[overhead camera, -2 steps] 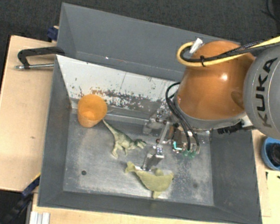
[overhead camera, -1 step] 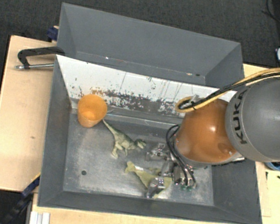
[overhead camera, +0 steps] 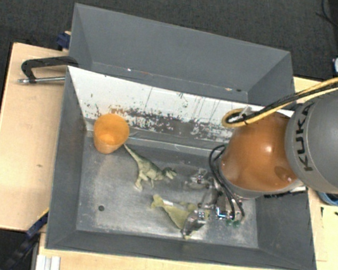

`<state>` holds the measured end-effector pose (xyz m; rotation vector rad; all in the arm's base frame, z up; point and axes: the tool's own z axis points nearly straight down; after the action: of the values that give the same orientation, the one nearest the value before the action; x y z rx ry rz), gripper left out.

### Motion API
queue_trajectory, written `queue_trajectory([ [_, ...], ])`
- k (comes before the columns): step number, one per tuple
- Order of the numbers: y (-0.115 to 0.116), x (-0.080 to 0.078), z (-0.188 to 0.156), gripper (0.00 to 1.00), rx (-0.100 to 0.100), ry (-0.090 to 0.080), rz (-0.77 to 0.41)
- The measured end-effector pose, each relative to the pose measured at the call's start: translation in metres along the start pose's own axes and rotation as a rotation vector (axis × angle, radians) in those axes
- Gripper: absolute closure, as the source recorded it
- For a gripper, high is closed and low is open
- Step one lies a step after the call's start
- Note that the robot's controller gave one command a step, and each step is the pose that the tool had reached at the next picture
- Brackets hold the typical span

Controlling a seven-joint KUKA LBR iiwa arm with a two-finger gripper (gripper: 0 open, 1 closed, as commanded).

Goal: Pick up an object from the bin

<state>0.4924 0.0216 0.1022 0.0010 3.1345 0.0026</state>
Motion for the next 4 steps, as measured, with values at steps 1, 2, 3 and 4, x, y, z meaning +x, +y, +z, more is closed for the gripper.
queue_trajectory([
  [1, 0.008, -0.001, -0.022, 0.0, 0.0, 0.0, -0.012],
  [2, 0.002, -0.002, 0.032, 0.0, 0.0, 0.003, -0.07],
  [3, 0.003, -0.003, 0.031, 0.0, 0.0, 0.002, -0.069],
  [4, 0.003, -0.004, 0.03, 1.0, 0.0, -0.001, -0.069],
])
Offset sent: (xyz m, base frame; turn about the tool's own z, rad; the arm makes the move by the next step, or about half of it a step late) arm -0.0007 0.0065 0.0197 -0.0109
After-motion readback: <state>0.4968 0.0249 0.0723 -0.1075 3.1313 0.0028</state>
